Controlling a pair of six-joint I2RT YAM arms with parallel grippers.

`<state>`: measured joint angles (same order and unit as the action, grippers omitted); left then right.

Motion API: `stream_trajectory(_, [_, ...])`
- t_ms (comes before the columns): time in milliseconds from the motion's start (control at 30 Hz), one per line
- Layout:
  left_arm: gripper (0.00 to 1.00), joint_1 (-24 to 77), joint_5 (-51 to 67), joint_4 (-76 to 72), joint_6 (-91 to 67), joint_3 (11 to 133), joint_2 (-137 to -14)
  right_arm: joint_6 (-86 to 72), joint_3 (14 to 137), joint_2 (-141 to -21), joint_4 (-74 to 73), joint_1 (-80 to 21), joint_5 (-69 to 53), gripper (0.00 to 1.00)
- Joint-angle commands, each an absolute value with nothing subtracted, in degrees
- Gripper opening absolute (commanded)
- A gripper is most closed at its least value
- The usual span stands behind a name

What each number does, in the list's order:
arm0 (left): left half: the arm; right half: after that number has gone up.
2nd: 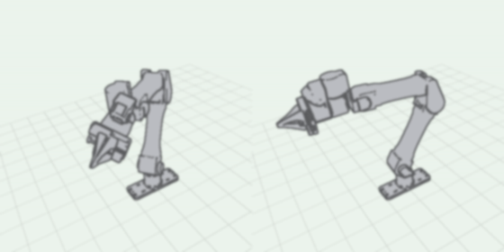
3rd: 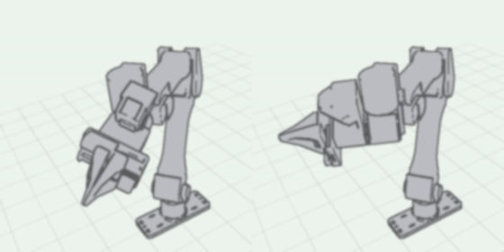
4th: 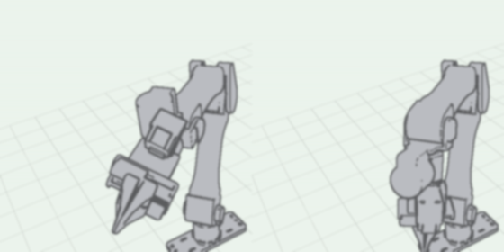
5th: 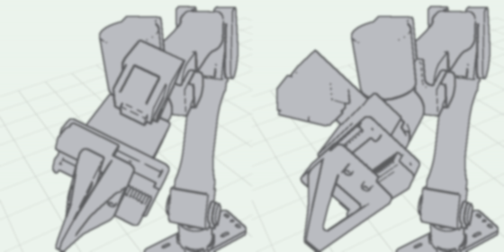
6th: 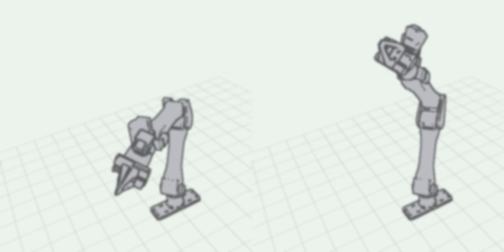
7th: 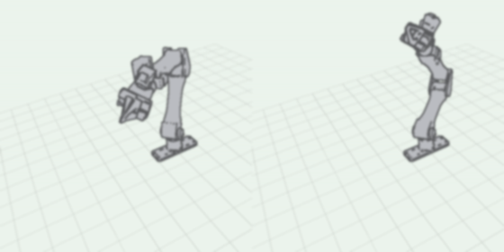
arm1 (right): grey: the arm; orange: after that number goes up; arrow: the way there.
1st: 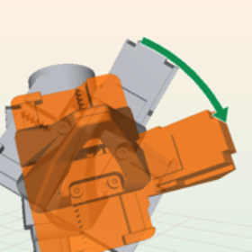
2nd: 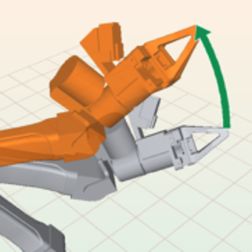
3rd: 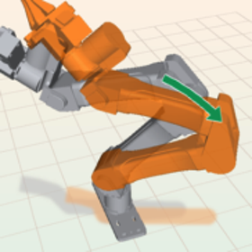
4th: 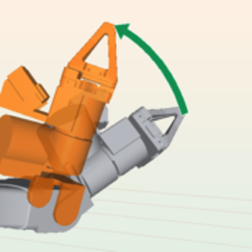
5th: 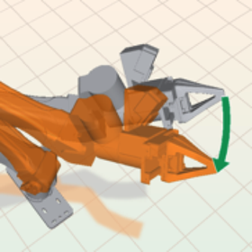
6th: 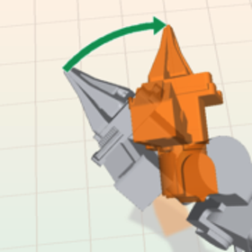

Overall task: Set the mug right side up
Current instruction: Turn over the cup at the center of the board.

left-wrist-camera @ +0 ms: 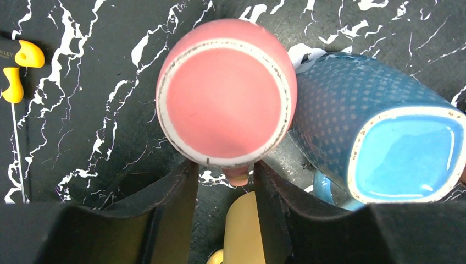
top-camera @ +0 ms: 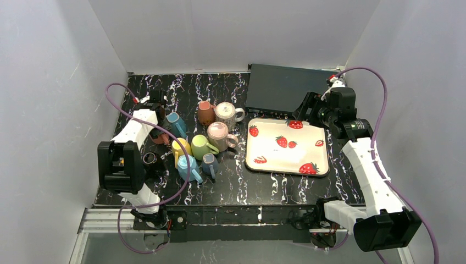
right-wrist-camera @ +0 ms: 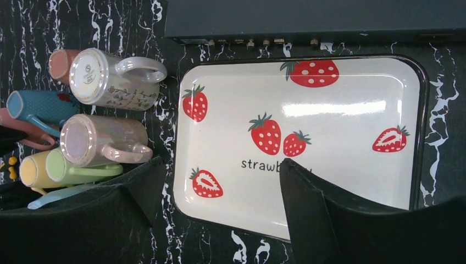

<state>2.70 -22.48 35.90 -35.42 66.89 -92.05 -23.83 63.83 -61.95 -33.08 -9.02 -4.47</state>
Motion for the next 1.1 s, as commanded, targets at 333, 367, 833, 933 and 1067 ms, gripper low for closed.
stream_trajectory(333, [0.41, 2.57, -22.52, 35.45, -37.18, 65.39, -90.58, -24.5, 62.51, -59.9, -32.77, -8.84, -4.66, 0.83])
stream_trajectory(367, [0.36, 2.58, -22.65, 35.09, -37.36, 65.01, -90.3, -24.52, 62.56, -59.89, -32.73, -8.86, -4.66, 0.83])
stream_trajectory(833, [0.0, 2.56, -23.5, 32.39, -38.01, 62.82, -89.29, -24.27, 63.43, -59.4, -31.23, -8.85, -7.56, 0.83])
stream_trajectory(933, [0.0, 2.55, -24.01, 32.55, -37.19, 63.0, -87.4, -24.64, 63.17, -59.27, -31.19, -8.87, -7.86, 0.82])
stream_trajectory(1067, [0.0, 2.59, -24.86, 33.36, -35.24, 63.24, -83.27, -24.96, 63.06, -59.16, -31.5, -8.81, -9.4, 0.83])
